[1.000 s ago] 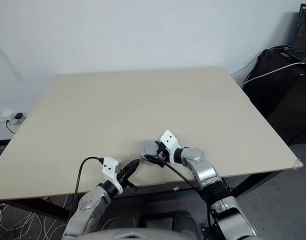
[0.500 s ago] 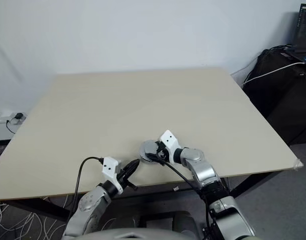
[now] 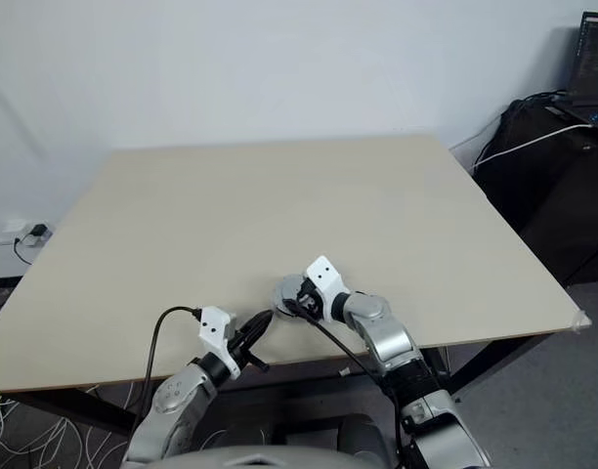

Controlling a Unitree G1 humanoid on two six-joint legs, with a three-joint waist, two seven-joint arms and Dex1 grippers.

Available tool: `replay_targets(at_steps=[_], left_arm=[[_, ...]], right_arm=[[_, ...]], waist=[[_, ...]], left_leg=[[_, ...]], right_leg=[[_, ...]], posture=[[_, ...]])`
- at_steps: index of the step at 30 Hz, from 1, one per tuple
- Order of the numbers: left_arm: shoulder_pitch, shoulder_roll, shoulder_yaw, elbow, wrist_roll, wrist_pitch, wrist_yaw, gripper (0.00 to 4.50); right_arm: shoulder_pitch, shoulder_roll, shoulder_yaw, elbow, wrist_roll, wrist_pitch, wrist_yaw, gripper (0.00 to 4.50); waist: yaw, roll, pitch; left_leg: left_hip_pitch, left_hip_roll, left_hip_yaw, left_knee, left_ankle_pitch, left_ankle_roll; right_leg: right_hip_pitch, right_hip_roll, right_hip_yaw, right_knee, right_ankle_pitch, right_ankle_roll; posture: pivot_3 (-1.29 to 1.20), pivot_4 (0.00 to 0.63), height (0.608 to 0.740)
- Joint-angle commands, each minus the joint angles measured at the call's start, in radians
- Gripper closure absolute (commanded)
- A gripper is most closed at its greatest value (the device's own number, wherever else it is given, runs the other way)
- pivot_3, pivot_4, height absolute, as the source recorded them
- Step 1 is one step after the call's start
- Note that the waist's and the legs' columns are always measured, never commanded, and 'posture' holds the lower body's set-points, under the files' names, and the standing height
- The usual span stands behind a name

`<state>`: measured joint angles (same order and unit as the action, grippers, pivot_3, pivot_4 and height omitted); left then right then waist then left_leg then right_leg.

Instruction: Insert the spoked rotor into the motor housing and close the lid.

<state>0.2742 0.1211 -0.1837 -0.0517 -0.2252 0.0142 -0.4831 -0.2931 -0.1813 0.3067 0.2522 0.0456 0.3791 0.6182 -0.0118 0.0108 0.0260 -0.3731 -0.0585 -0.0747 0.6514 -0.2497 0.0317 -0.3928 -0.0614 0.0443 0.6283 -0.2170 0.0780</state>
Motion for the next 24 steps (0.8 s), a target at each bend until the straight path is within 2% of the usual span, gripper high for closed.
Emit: replay_targets(at_steps=[1,9,24], left_arm=[[-0.005,0.0,0.002,-0.047,-0.007,-0.018,-0.004,4.5],[-0.004,-0.001,0.001,-0.05,-0.009,-0.015,-0.004,4.5],[-0.004,0.0,0.002,-0.056,-0.01,-0.008,-0.001,4.5]], right_arm=[[-0.006,-0.019,0.018,-0.003,-0.012,0.04,0.025,1.24],[-0.011,-0.053,0.038,-0.004,-0.025,0.061,0.049,1.24],[-0.001,-0.042,0.061,0.004,-0.083,0.063,-0.037,1.24]], waist=[[0.0,0.001,-0.002],[0.002,0.002,-0.004],[0.0,0.002,-0.005]], left_leg=[[0.0,0.0,0.0,0.0,0.0,0.0],[0.0,0.0,0.0,0.0,0.0,0.0],[0.001,0.0,0.0,0.0,-0.002,-0.004]], right_leg=[[0.0,0.0,0.0,0.0,0.0,0.0],[0.0,0.0,0.0,0.0,0.0,0.0],[0.001,0.0,0.0,0.0,-0.001,0.0]], posture=[[0.0,0.0,0.74],[0.0,0.0,0.74],[0.0,0.0,0.74]])
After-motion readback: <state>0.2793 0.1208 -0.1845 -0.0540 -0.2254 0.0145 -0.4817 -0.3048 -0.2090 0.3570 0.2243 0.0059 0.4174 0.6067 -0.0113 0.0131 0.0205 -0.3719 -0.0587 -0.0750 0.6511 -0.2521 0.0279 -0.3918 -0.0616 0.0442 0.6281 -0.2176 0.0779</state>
